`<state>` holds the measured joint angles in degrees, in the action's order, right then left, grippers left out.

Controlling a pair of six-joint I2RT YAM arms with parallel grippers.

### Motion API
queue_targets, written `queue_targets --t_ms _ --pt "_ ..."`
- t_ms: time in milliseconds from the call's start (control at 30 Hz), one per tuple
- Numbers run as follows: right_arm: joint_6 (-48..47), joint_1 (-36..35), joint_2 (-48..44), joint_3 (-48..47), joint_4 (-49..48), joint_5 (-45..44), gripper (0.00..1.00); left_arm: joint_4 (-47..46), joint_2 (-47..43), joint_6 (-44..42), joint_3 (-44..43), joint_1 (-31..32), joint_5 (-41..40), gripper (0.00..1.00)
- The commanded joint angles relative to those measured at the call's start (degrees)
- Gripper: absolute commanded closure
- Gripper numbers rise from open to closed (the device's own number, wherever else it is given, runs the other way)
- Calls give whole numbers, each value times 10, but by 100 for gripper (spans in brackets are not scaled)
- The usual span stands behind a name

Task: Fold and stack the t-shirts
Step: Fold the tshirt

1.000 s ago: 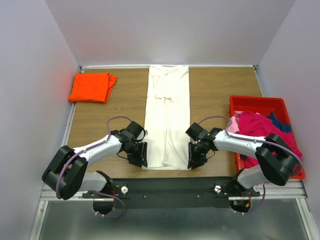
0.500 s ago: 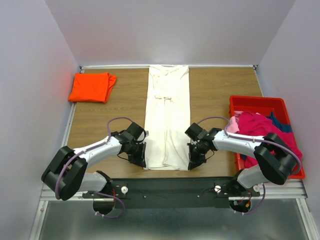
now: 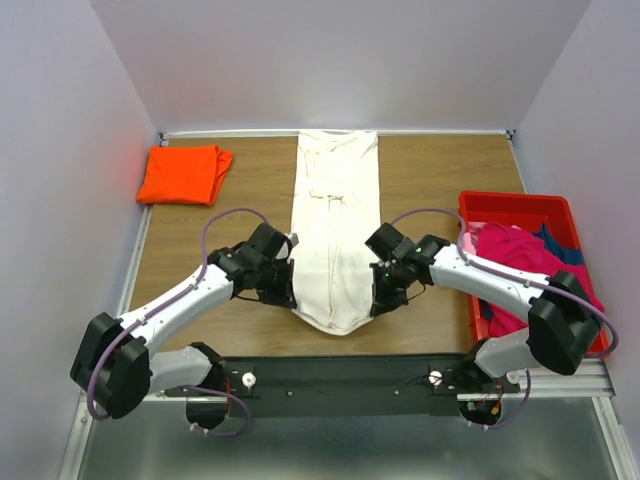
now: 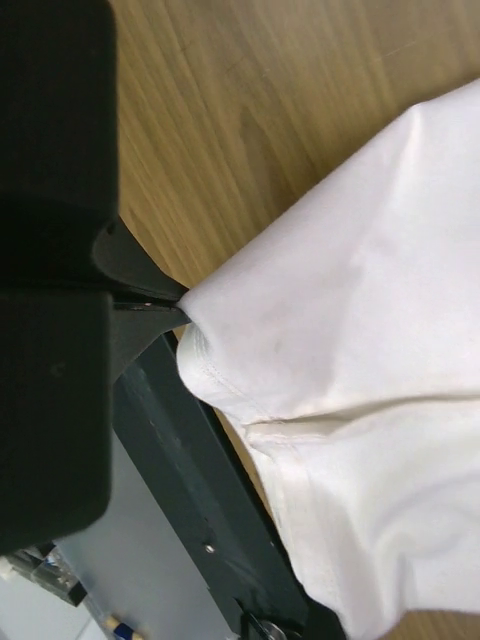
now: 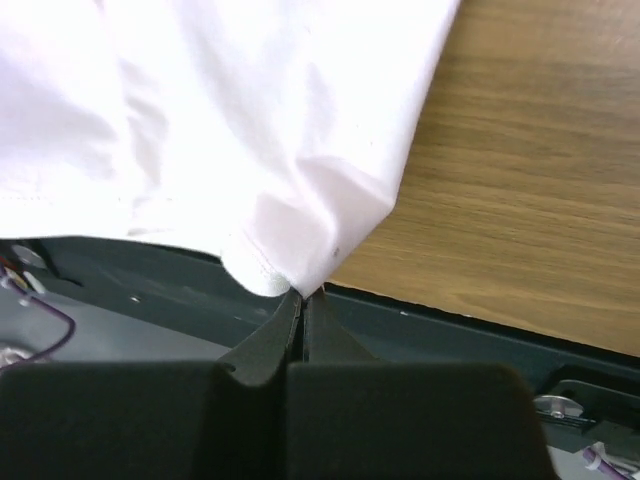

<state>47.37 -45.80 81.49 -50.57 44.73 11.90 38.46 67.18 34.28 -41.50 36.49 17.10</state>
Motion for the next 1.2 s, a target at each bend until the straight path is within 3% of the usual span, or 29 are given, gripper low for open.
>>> queue_targets --t_ms 0,533,1167 --pt "4 -3 1 -55 69 -87 100 23 10 -13 -45 -1 -49 100" --pt "-74 37 164 -261 120 -216 100 2 147 -134 -176 -83 -67 100" --pt "-183 122 320 -450 128 -278 100 -11 335 -184 -350 -137 -62 100"
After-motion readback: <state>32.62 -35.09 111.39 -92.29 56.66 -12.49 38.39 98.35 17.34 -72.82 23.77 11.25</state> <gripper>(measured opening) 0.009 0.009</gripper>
